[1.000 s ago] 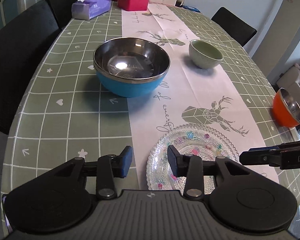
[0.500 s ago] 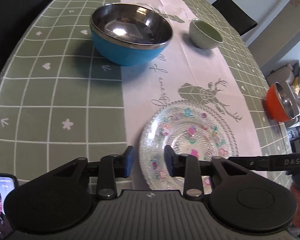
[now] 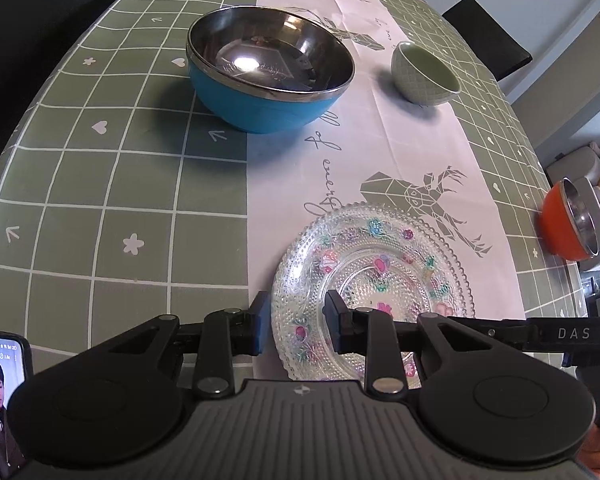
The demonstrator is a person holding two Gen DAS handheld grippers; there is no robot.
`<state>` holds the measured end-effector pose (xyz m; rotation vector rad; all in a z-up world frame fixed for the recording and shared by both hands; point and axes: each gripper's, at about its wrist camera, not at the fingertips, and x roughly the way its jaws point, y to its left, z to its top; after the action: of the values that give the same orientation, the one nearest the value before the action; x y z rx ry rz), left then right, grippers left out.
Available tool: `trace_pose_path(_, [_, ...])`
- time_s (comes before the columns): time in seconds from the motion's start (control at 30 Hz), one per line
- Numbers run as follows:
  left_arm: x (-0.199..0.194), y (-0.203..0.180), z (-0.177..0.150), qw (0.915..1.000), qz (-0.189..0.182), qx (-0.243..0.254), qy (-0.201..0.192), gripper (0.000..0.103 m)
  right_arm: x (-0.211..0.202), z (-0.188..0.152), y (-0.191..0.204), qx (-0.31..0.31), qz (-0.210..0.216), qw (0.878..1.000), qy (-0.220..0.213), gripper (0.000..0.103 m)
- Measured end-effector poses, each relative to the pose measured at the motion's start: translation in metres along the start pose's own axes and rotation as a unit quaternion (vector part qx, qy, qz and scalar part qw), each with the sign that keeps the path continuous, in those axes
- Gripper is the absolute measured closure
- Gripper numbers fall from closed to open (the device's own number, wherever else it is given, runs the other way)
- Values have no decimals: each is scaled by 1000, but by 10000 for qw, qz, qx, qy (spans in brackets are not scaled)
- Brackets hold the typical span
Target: Organize plates and bowls
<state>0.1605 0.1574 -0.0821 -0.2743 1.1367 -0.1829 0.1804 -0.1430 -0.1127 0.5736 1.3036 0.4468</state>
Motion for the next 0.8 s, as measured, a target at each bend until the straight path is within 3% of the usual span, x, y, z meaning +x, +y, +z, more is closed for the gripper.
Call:
trace_pose_path(0.47, [3, -4, 12, 9999, 139, 41, -38, 69, 5, 22, 3, -107, -27, 9999, -42, 75])
trace_pose_path(0.57, [-4, -1, 14, 9996, 170, 71, -207, 63, -3, 26, 5, -250, -159, 9994, -201, 60])
trace_pose_path(0.7, [-20, 3, 22, 9980, 320, 158, -526, 48, -17, 38, 12, -513, -376, 9972, -384, 56])
trace_pose_path(0.8, [-35, 8, 36, 9970, 332, 35, -704, 46, -24, 49, 23, -820, -568, 9940, -450, 53])
